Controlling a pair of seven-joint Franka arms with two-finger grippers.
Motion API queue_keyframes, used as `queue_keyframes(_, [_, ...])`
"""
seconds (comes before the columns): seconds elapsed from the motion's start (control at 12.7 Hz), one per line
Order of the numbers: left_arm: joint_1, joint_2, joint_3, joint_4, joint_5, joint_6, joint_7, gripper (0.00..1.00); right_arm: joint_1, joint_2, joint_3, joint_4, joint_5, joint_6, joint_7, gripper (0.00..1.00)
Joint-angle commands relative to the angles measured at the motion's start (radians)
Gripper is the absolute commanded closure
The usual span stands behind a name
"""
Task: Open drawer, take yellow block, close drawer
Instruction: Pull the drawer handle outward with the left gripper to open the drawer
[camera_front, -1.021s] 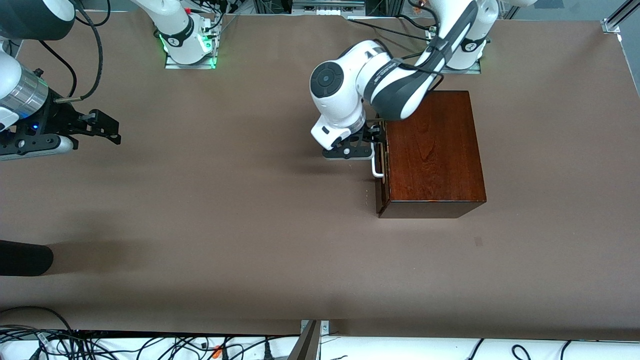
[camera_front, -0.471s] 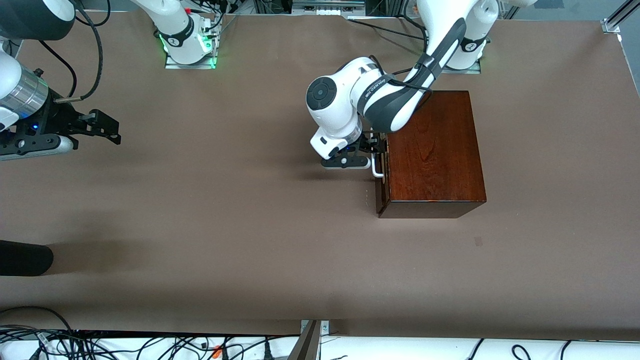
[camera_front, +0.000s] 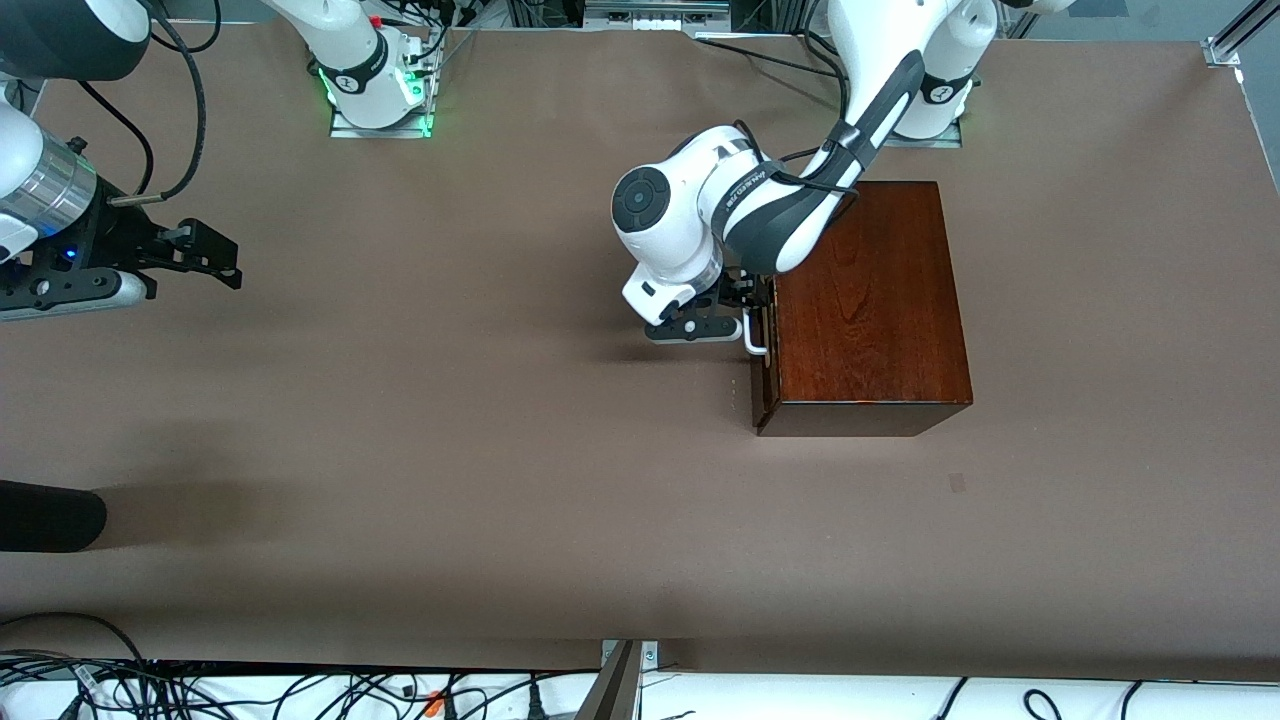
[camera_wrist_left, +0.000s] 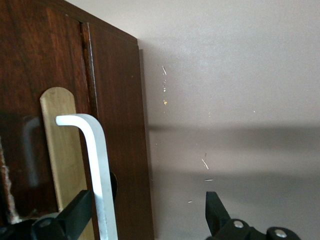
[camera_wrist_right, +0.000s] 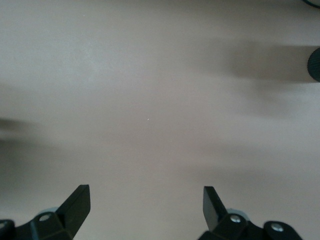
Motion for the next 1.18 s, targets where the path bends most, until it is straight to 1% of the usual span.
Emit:
queue_keyframes(0.0, [-0.012, 0.014, 0.003, 0.003, 0.032, 0.003, -0.021, 0.0, -0.001, 0.004, -0.001, 0.017, 0.014, -0.016, 0.005, 0.0])
queue_keyframes(0.16, [-0.027, 0.03, 0.008, 0.004, 0.032, -0.005, -0.021, 0.0, 0.0, 0.004, -0.001, 0.017, 0.014, -0.016, 0.005, 0.0])
queue_keyframes(0.47, [-0.015, 0.049, 0.012, 0.007, 0.031, -0.006, -0.012, 0.01, 0.005, 0.004, 0.006, 0.017, 0.016, -0.016, 0.014, 0.0])
queue_keyframes(0.55, [-0.017, 0.049, 0.013, 0.01, 0.031, -0.008, -0.013, 0.26, 0.006, 0.003, 0.008, 0.017, 0.016, -0.014, 0.014, 0.0])
queue_keyframes(0.63, [-0.017, 0.047, 0.011, 0.012, 0.029, -0.008, -0.016, 0.42, 0.006, 0.003, 0.008, 0.017, 0.016, -0.014, 0.016, 0.0])
queue_keyframes(0.71, [-0.017, 0.044, 0.011, 0.015, 0.025, -0.008, -0.015, 0.44, 0.006, 0.003, 0.008, 0.017, 0.017, -0.011, 0.014, 0.0])
queue_keyframes(0.94, [-0.017, 0.04, 0.006, 0.023, 0.002, -0.008, -0.019, 0.45, 0.008, 0.003, 0.009, 0.017, 0.019, -0.005, 0.014, 0.0])
queue_keyframes(1.02, [-0.017, 0.04, 0.008, 0.024, -0.029, -0.006, -0.019, 0.5, 0.008, 0.003, 0.011, 0.017, 0.019, -0.005, 0.014, 0.0])
queue_keyframes(1.1, [-0.017, 0.038, 0.008, 0.03, -0.046, -0.006, -0.019, 0.52, 0.008, 0.003, 0.014, 0.017, 0.019, -0.007, 0.014, 0.0])
